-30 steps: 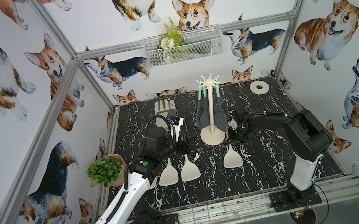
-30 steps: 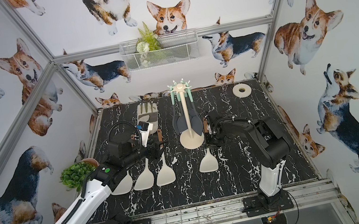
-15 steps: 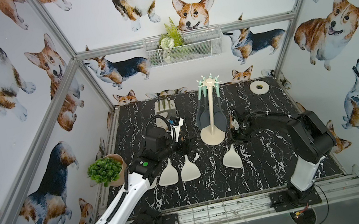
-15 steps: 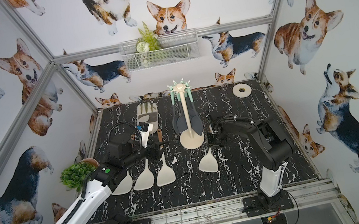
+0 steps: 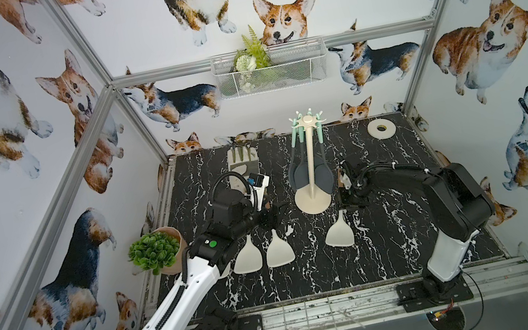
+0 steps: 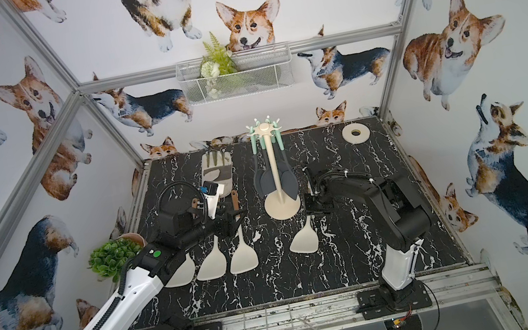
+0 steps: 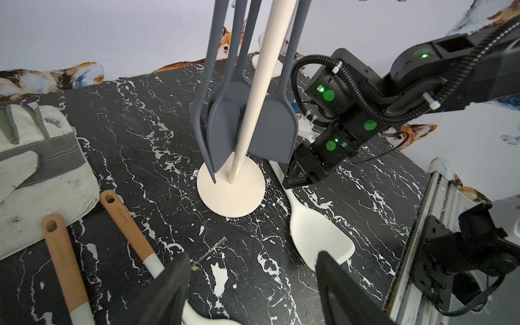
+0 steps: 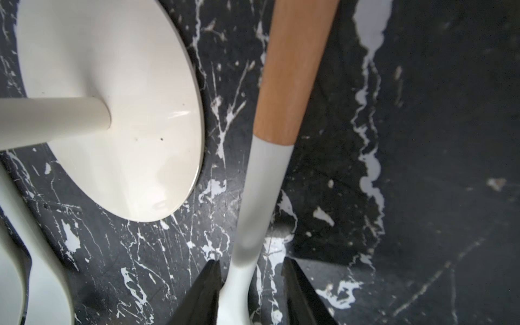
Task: Take the spatula off the kitchen utensil rack
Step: Place the spatula at the center of the board.
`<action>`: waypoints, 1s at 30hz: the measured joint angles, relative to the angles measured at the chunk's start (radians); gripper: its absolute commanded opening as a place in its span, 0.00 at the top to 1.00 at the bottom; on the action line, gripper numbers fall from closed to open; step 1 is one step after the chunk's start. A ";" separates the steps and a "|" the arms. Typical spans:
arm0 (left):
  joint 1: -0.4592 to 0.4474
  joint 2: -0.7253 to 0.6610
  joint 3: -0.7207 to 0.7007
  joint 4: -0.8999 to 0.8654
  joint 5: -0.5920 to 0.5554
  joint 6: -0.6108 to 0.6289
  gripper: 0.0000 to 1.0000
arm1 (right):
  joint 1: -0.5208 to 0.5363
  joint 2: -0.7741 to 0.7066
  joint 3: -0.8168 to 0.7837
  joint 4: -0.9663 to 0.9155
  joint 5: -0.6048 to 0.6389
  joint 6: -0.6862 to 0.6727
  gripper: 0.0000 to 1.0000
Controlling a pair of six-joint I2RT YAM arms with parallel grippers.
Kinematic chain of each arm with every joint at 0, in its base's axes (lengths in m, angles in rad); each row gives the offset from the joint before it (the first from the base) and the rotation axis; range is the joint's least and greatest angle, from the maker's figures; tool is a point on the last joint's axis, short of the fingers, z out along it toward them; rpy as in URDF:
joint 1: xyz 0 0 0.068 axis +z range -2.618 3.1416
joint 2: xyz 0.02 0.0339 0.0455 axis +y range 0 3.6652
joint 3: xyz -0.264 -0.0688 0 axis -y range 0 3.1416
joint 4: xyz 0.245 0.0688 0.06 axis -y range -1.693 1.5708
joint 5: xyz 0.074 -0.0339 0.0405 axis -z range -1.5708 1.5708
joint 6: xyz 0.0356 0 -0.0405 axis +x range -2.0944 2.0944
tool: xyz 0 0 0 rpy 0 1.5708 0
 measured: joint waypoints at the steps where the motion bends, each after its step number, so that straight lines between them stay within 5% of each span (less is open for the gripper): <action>1: 0.000 -0.002 -0.001 0.000 -0.001 0.000 0.26 | 0.000 0.004 0.002 0.000 0.005 0.001 0.59; 6: 0.001 -0.018 -0.007 -0.001 -0.015 0.000 0.26 | 0.018 0.043 0.042 0.000 0.057 -0.001 0.82; 13: 0.001 -0.020 -0.008 -0.001 -0.019 0.003 0.26 | 0.054 0.068 0.080 -0.013 0.107 -0.026 0.97; 20: 0.003 -0.014 -0.008 -0.001 -0.019 0.005 0.26 | 0.058 0.063 0.090 -0.031 0.122 -0.052 0.94; 30: 0.006 -0.009 -0.005 -0.003 -0.024 0.012 0.25 | 0.058 0.050 0.084 -0.048 0.155 -0.047 0.72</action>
